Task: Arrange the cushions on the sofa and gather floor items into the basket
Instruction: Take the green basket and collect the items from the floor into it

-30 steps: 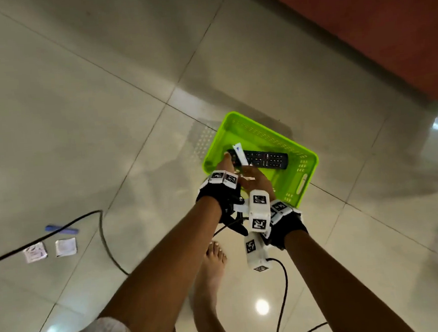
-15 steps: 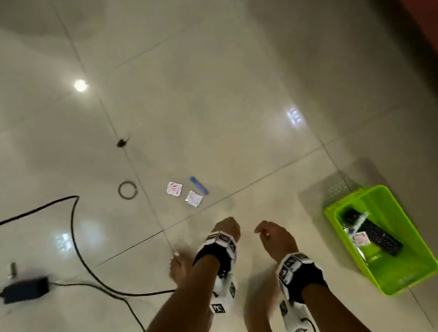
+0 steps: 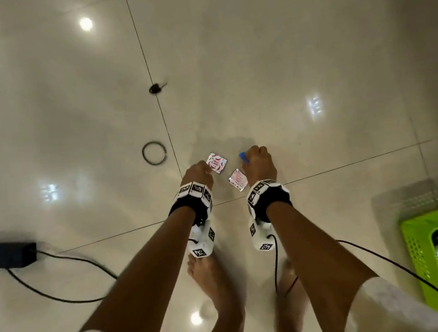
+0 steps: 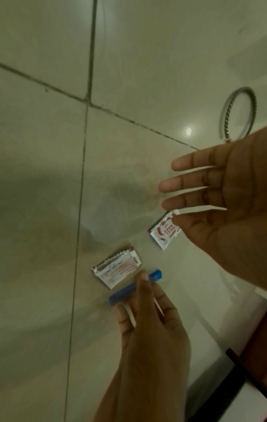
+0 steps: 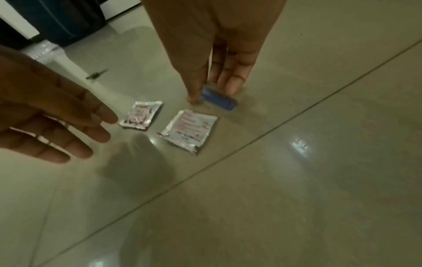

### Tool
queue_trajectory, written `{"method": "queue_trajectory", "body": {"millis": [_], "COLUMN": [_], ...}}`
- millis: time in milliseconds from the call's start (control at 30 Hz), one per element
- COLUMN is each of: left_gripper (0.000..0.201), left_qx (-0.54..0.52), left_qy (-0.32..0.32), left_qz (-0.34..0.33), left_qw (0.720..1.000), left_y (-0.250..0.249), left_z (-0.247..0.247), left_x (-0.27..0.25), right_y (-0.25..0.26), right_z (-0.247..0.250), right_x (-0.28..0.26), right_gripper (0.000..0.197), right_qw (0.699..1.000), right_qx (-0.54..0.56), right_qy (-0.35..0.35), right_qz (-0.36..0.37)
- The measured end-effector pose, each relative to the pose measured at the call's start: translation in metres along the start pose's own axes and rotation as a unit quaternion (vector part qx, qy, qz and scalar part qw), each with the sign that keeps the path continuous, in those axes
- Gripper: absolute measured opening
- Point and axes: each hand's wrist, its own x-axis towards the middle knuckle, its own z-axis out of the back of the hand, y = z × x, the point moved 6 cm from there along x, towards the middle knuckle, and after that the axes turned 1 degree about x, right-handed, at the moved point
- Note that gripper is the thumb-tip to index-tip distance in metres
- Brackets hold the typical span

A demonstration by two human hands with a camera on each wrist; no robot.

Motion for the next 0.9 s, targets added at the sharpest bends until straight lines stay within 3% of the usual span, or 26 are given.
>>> {"method": "queue_trajectory", "body": {"millis": [167, 333, 400, 533, 667, 800, 900], "left_gripper": [0.031, 0.042, 0.046, 0.052, 0.041, 0.033, 0.031], "left_qx": [0.024, 0.074, 0.129, 0.217, 0.241, 0.221, 0.110], "left_qy": [-0.022, -0.020, -0.020, -0.018, -0.020, 0.012, 0.019], "left_qz": [-0.033, -0.082, -0.106, -0.136, -0.158, -0.134, -0.104], "left_qw": [0.999, 0.994, 0.986, 0.967, 0.957, 0.966, 0.988], "left_y": [-0.001, -0.022, -0.029, -0.034, -0.038, -0.034, -0.031], "left_z": [0.001, 0.000, -0.002, -0.006, -0.008, -0.008, -0.004], "left_x": [0.013, 0.019, 0.025, 0.033, 0.039, 0.043, 0.037], "right_y": [-0.002, -0.004, -0.004, -0.008, -0.013, -0.010, -0.003], "right_z": [-0.005, 0.009, 0.005, -0.016, -0.019, -0.017, -0.009], "right_x": [0.002, -0.009, -0.016, -0.029, -0.026, -0.028, -0.026], "right_gripper": [0.028, 0.022, 0.024, 0.046, 0.037, 0.027, 0.018], "right_qw": [0.999, 0.995, 0.997, 0.986, 0.990, 0.994, 0.995], "right_qx": [-0.001, 0.094, 0.065, -0.079, -0.073, -0.029, 0.069], "right_qy": [0.022, -0.003, 0.028, 0.125, 0.110, 0.101, 0.056], "right_qz": [0.028, 0.012, 0.030, 0.081, 0.046, 0.038, 0.036]}}
